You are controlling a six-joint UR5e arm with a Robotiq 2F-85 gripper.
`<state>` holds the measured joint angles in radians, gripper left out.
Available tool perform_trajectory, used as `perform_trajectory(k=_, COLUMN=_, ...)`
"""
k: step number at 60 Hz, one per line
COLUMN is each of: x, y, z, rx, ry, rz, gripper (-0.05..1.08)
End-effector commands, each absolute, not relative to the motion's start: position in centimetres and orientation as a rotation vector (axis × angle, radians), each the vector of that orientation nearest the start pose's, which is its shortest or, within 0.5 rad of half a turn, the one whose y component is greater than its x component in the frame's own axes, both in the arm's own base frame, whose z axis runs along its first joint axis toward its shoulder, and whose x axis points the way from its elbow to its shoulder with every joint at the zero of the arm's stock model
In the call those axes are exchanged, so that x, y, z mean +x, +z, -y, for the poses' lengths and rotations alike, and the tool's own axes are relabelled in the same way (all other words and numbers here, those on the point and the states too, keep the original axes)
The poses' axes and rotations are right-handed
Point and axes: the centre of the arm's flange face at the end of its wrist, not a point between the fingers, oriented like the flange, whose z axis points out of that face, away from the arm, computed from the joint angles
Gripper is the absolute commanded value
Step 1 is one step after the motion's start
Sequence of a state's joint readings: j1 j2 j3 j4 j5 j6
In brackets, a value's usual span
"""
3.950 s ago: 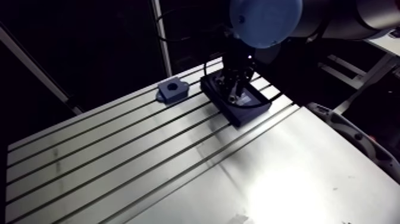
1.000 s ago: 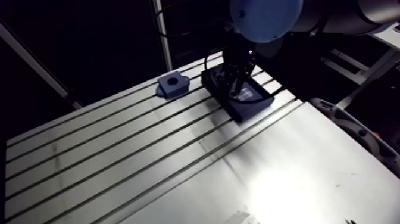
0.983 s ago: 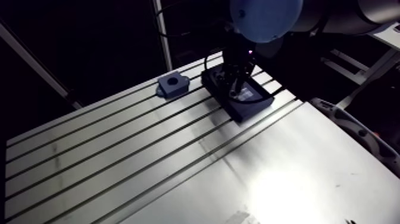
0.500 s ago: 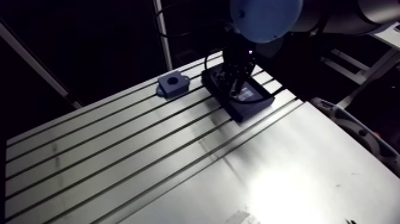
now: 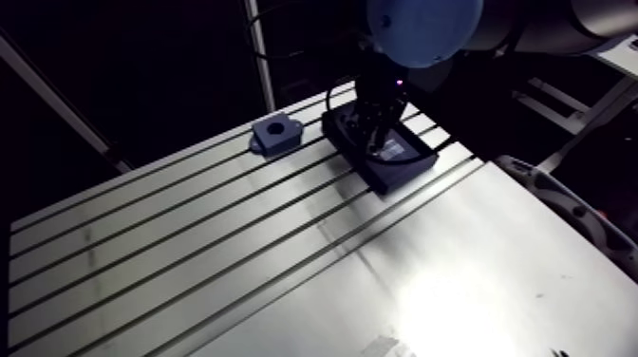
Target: Pick up the bearing and press it into the housing until flush.
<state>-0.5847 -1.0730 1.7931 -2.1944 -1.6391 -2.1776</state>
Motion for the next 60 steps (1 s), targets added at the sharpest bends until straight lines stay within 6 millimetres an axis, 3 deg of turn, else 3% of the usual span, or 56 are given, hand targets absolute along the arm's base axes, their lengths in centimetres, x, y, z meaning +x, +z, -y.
perform_trajectory(k=1, x=-56.0, y=16.9, z=-21.9, rx=-0.039, ry=0.004, rz=-3.024, gripper=0.54)
perform_trajectory(k=32, x=-56.6, y=18.6, z=-22.5, rx=-0.033, ry=0.025, rz=-3.049, gripper=0.58)
perform_trajectory(k=60, x=-58.0, y=25.9, z=-23.0, rx=-0.032, ry=0.078, rz=-3.101, gripper=0.59)
